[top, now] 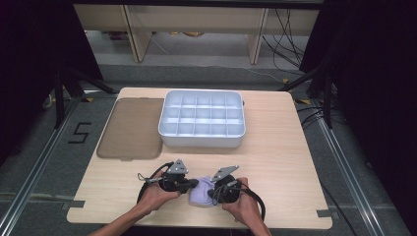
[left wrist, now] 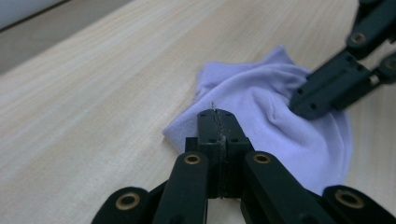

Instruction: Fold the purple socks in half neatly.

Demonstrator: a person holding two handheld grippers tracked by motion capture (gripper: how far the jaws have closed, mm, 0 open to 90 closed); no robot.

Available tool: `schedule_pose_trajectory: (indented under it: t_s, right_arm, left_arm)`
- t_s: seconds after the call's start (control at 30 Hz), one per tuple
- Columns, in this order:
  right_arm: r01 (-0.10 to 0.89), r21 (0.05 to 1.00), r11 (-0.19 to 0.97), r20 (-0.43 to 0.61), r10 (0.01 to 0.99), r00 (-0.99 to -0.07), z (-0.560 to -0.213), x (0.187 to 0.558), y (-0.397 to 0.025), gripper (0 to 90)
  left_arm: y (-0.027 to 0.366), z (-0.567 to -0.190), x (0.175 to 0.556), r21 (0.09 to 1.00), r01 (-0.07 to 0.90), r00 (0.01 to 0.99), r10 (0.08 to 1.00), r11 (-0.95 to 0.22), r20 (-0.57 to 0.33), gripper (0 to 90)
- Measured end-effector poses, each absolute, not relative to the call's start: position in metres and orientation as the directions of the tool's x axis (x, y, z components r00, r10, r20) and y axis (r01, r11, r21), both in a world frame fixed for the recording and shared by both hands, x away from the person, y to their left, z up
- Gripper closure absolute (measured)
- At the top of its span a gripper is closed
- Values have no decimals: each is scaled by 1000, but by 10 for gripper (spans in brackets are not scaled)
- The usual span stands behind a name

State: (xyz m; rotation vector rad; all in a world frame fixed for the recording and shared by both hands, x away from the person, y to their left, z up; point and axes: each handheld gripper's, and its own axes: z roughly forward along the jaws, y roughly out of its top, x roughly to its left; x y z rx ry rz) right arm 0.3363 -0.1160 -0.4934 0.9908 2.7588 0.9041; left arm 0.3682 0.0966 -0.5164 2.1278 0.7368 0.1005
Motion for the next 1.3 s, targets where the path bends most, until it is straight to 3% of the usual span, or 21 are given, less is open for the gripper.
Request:
schedule_pose_trajectory:
  t_s: [0.17,0.5,0.97,1.3]
  right_arm:
    - [548,552,629,126,587,-800,-493,333,-110,900]
    - [549,553,626,123,591,-798,-493,330,-109,900]
    - [533,565,630,137,565,-813,-495,324,-96,900]
    - [489,587,644,106,538,-836,-495,324,-97,900]
  left_arm:
    - [98,-516,370,764,464,823,537,-448,-185,883]
    - [116,-504,338,764,468,827,524,-443,-203,843]
    - [117,-511,347,742,484,814,549,-463,-189,810]
    - [120,-513,341,702,554,776,583,-448,-240,604]
